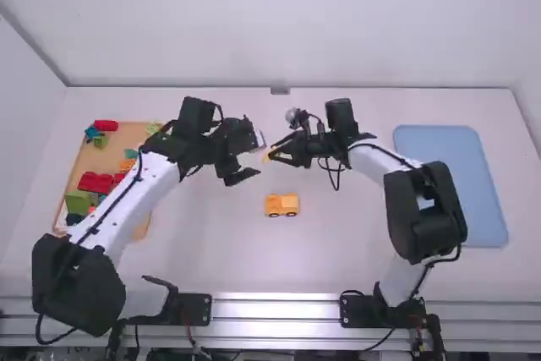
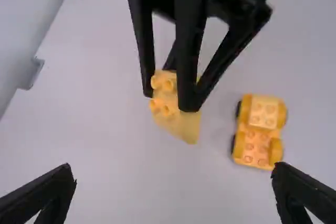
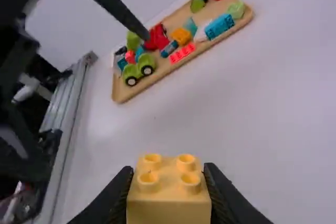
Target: Assemble lego blocks to make yellow taxi
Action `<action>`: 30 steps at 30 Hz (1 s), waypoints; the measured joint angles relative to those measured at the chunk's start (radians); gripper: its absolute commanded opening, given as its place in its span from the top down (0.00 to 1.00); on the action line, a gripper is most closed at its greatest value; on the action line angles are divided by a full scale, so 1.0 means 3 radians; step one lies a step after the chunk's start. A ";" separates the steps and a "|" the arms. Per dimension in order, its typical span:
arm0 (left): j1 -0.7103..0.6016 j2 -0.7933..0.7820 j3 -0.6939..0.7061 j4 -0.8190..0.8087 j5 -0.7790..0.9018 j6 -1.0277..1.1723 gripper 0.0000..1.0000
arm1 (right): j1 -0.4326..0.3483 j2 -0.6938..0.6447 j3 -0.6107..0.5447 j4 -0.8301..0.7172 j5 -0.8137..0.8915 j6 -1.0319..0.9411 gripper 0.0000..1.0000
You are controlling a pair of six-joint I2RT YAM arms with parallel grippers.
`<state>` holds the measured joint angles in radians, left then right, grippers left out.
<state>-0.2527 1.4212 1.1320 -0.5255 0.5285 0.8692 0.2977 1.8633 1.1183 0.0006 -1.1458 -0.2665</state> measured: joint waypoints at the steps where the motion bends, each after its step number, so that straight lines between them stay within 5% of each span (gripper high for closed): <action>1: 0.0018 0.0000 0.0031 -0.0080 0.0069 0.0025 0.01 | 0.0004 0.0000 0.0053 -0.0163 0.0013 -0.0161 0.95; 7: 0.0000 0.0306 0.0168 -0.0345 0.0505 0.0164 0.01 | 0.0081 0.0000 0.0514 -0.1598 0.0038 -0.1623 0.98; 13: 0.0001 0.0666 0.0184 -0.0360 0.0645 0.0163 0.00 | 0.0216 0.0000 0.0932 -0.2473 0.0154 -0.2668 0.99; 23: 0.0051 0.0707 0.0228 -0.0500 0.0805 0.0478 0.21 | 0.0253 0.0000 0.1074 -0.2631 0.0308 -0.3239 1.00; 30: 0.0301 0.0707 0.0229 -0.0577 0.1199 0.0824 0.17 | 0.0191 0.0000 0.1074 -0.2631 0.0231 -0.3300 1.00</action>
<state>-0.1623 1.6333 1.2007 -0.6987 0.8883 1.1164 0.3550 1.8633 1.4406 -0.7887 -1.0763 -1.2564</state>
